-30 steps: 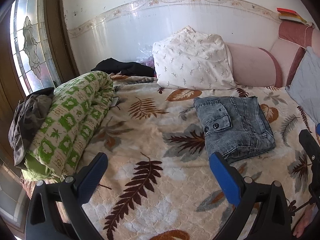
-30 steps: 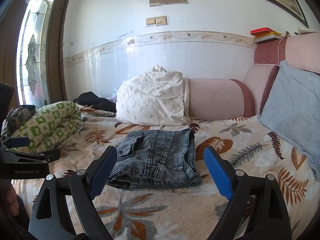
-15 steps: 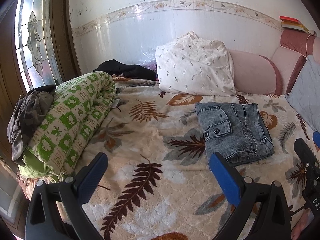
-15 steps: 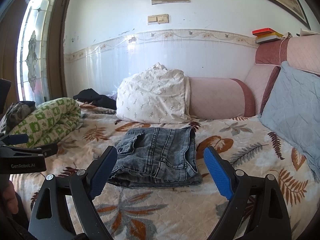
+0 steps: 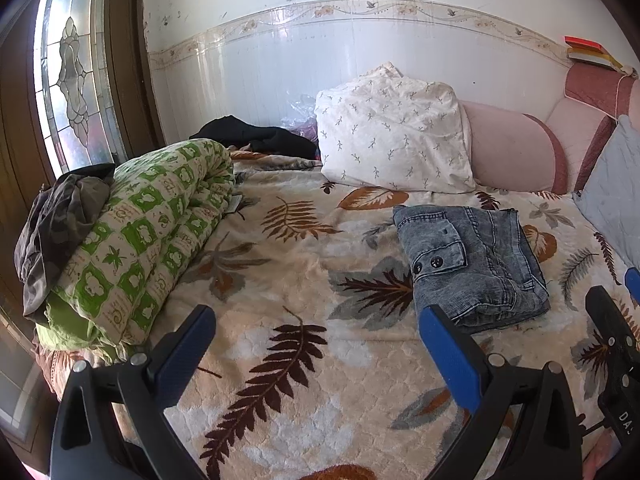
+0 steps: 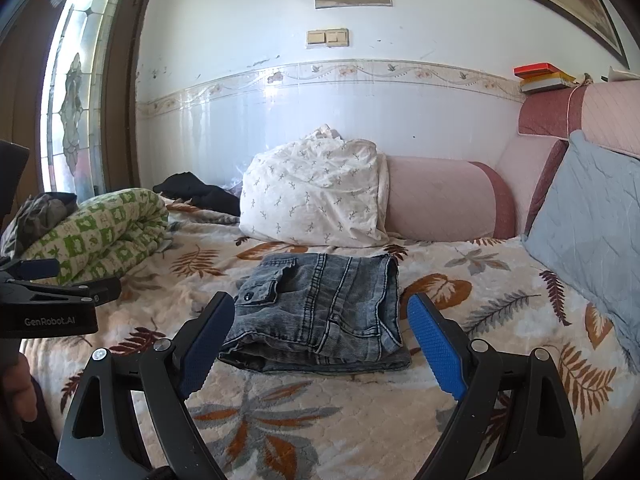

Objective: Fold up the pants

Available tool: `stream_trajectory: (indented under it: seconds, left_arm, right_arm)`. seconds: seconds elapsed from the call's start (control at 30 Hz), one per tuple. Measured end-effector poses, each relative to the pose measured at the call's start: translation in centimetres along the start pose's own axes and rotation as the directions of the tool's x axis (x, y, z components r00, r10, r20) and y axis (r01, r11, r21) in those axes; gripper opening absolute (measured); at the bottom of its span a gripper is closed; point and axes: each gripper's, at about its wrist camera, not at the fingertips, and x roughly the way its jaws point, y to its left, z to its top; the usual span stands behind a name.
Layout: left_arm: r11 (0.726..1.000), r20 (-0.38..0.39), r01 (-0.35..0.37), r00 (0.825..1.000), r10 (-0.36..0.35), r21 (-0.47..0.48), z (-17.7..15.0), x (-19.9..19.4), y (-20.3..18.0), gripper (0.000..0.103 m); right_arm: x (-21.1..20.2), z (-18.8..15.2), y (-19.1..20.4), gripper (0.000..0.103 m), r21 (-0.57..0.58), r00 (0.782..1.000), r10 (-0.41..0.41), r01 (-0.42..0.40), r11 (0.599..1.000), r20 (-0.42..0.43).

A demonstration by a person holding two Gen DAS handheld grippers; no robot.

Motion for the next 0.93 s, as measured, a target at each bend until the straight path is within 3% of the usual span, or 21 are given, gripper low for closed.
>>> stream_trajectory:
  seconds: [0.93]
  left_arm:
    - [1.000, -0.029, 0.021, 0.999, -0.021, -0.005, -0.5, 1.3, -0.4, 0.103]
  right_arm:
    - [0.8, -0.2, 0.4, 0.089, 0.002, 0.999, 0.020, -0.020, 1.000, -0.026]
